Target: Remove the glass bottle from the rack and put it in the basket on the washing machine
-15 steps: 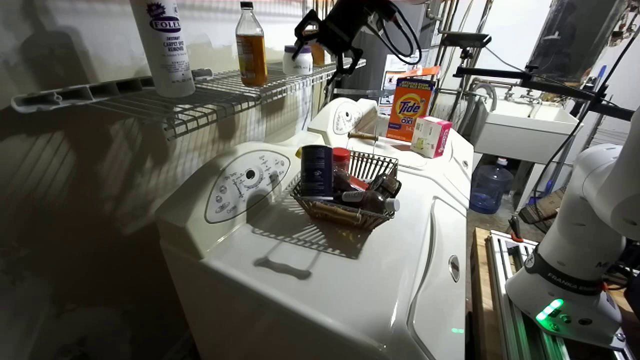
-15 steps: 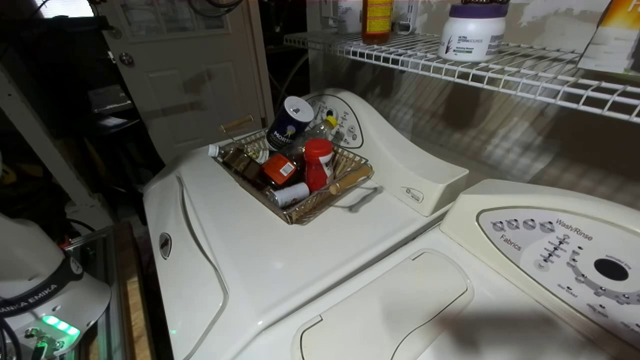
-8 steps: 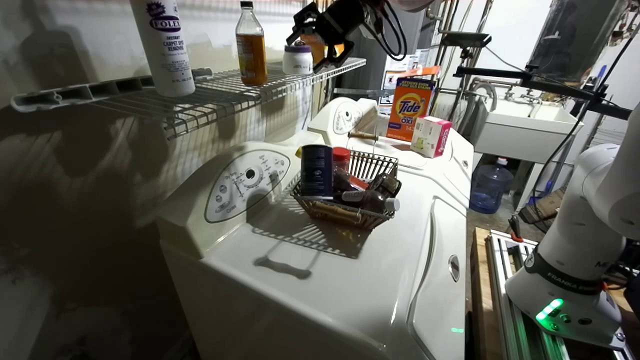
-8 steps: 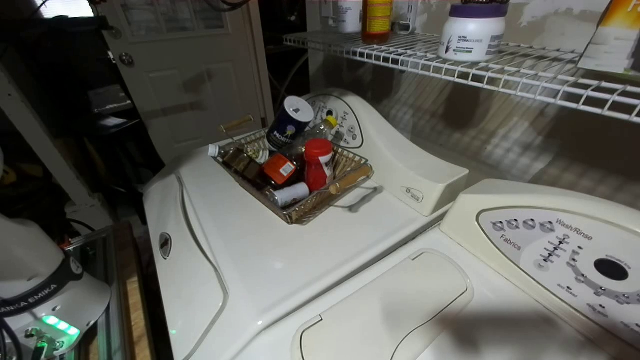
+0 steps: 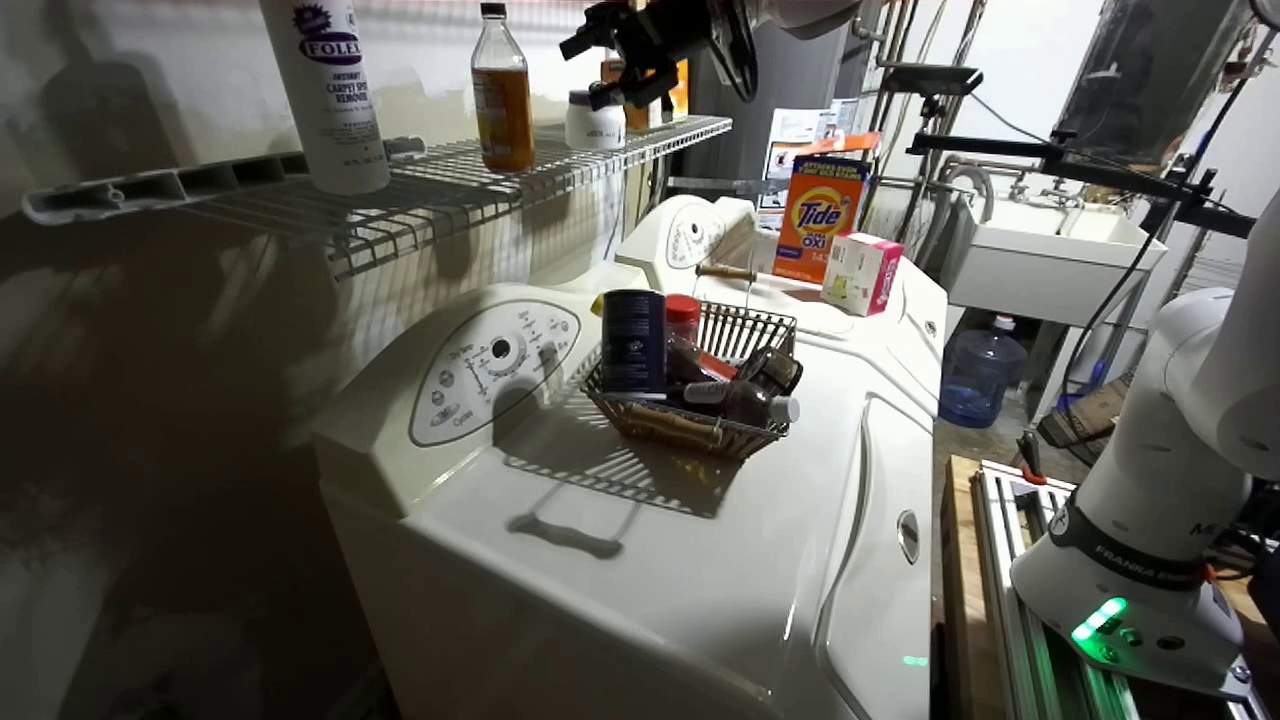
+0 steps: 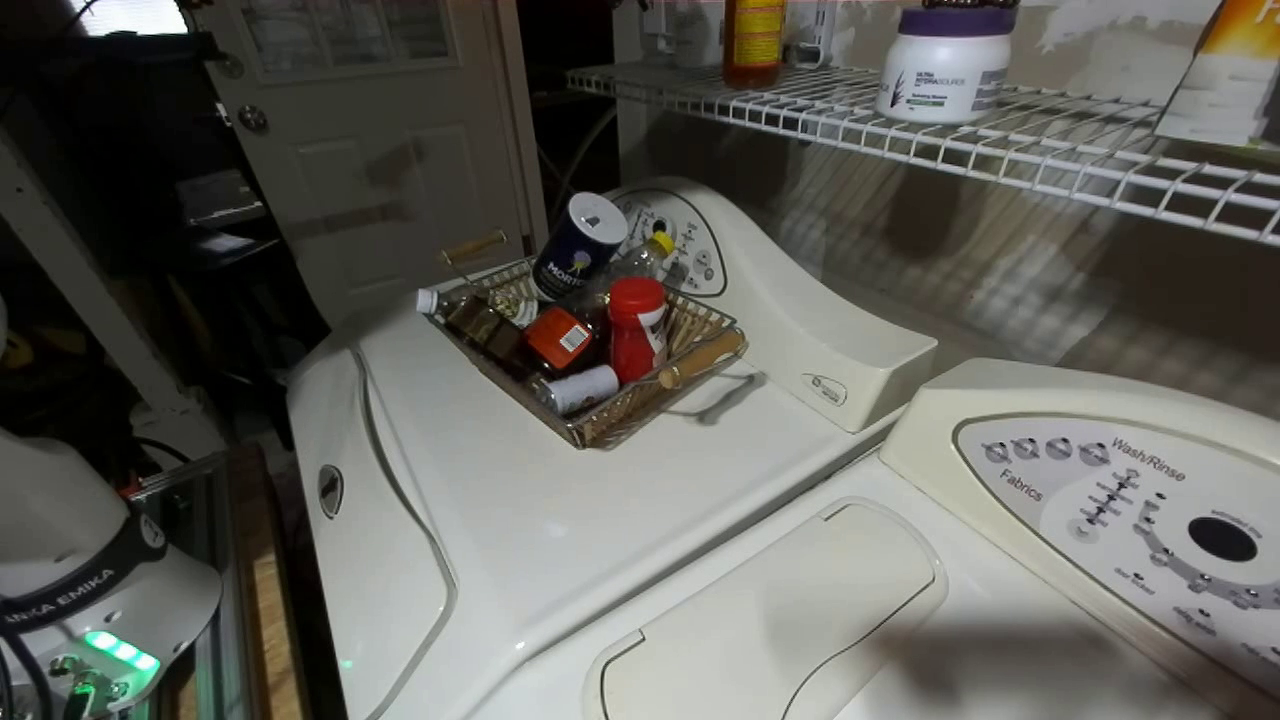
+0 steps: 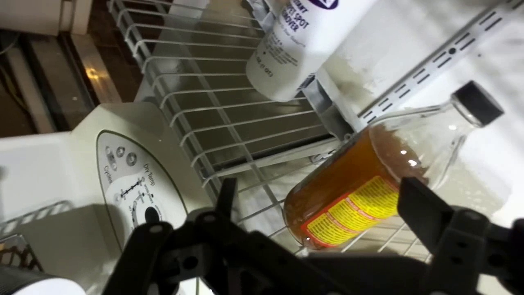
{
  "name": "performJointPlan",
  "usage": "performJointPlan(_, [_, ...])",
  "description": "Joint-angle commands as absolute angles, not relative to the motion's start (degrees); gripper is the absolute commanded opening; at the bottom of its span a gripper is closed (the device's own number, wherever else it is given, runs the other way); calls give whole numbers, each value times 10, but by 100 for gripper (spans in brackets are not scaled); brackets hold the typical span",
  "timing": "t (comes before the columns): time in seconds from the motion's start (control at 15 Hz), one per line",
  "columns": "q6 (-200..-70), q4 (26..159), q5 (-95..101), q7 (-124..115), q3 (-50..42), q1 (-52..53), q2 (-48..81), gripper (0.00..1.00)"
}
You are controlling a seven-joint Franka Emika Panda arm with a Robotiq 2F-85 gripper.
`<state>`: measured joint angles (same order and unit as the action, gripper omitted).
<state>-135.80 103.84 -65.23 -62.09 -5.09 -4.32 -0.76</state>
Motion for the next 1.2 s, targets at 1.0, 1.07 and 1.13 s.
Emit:
performJointPlan(1.0, [-1461,923,-759,-780,-32,-32,108,100])
performJointPlan(1.07, [-1460,917,-758,-788,-31,-32,113,100])
performJointPlan(1.13, [-1459,911,-758,-795,-31,-32,118,100])
